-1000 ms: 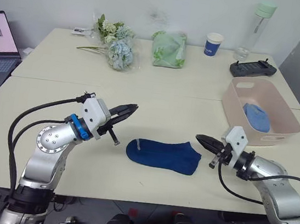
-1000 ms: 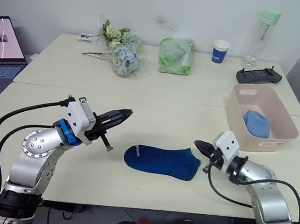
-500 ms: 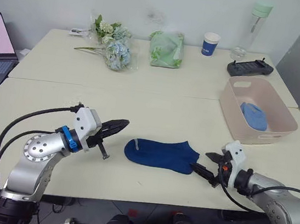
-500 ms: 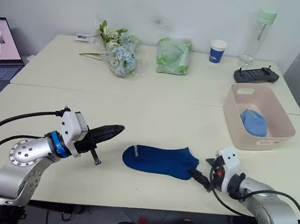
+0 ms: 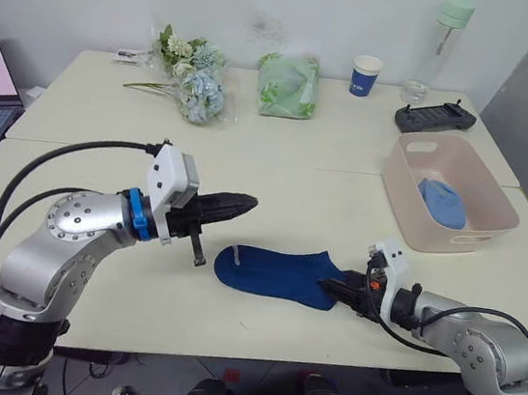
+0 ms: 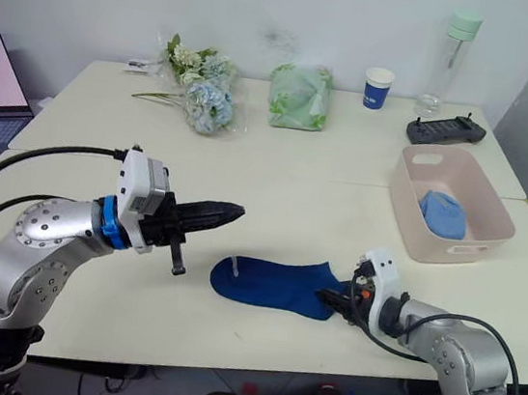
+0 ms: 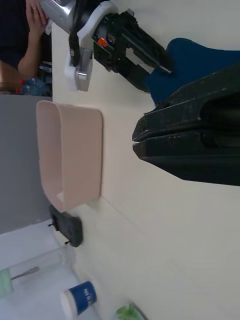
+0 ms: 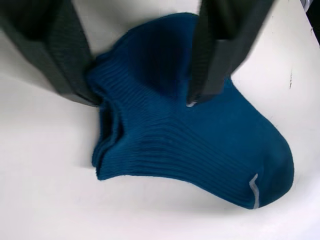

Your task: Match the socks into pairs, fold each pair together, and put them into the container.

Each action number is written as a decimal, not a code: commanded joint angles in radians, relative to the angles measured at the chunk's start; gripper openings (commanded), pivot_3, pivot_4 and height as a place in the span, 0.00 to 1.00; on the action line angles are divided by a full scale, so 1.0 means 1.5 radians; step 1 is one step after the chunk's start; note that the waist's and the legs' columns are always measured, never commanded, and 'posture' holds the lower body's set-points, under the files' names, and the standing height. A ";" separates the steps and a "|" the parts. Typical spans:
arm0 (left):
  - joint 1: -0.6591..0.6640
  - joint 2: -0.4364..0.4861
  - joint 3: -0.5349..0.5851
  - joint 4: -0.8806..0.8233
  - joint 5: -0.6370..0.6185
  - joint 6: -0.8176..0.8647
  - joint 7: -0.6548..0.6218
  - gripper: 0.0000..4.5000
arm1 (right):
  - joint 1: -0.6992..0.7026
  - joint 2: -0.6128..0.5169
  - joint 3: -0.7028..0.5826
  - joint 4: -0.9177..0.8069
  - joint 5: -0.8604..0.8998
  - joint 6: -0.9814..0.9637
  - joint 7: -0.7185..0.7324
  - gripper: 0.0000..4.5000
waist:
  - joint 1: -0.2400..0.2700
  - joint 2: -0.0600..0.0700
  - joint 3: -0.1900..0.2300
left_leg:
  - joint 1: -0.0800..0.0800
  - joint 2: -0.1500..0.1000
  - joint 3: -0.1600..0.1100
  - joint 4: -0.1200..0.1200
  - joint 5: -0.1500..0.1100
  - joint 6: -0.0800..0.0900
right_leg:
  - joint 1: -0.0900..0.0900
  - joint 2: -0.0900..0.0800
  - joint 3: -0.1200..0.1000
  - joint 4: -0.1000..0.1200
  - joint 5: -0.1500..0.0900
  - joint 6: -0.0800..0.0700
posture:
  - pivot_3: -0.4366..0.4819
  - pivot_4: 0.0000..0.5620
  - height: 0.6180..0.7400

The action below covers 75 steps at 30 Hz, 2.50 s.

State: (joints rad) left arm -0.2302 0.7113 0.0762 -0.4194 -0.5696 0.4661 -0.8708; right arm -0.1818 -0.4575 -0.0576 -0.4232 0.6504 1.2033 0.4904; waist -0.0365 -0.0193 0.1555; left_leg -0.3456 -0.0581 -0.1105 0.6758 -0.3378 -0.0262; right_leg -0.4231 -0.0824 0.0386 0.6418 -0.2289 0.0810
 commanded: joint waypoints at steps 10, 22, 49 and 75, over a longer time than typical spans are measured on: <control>0.055 -0.018 -0.058 -0.005 0.042 -0.017 -0.008 0.00 | -0.103 -0.108 0.019 0.158 0.007 -0.055 0.154 0.01 | 0.007 0.000 0.001 | 0.000 -0.001 0.001 0.001 0.000 0.001 | 0.001 -0.001 0.000 -0.001 0.000 0.000 | 0.48 0.27 1.00; -0.082 -0.175 -0.259 0.274 0.245 -0.159 -0.005 0.00 | -0.207 -0.141 0.079 0.288 -0.048 -0.142 0.277 0.01 | 0.008 0.000 0.001 | -0.001 -0.001 0.000 0.001 0.000 0.000 | 0.000 -0.002 -0.001 -0.001 0.000 0.000 | 0.48 0.27 1.00; -0.010 -0.117 -0.167 0.161 0.161 -0.033 -0.062 0.00 | -0.243 0.083 0.019 0.222 0.121 0.023 0.133 0.01 | -0.002 0.002 0.000 | -0.001 0.000 -0.001 0.001 0.000 0.000 | -0.001 -0.002 0.000 0.001 0.000 0.000 | 0.48 0.27 1.00; -0.042 0.033 0.026 0.008 -0.012 0.142 -0.027 0.00 | -0.289 0.098 0.029 0.151 0.169 0.102 0.132 0.99 | 0.005 0.003 0.002 | -0.002 0.000 -0.001 0.001 0.000 0.000 | -0.002 -0.002 0.000 0.000 0.000 0.000 | 0.48 0.27 1.00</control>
State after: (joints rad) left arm -0.2828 0.7628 0.1256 -0.3963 -0.5744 0.6904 -0.9057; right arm -0.6063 -0.3077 0.0248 -0.1487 0.8536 1.3310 0.6904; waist -0.0297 -0.0153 0.1587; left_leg -0.3481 -0.0578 -0.1119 0.6766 -0.3377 -0.0265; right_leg -0.4255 -0.0859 0.0381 0.6419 -0.2288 0.0811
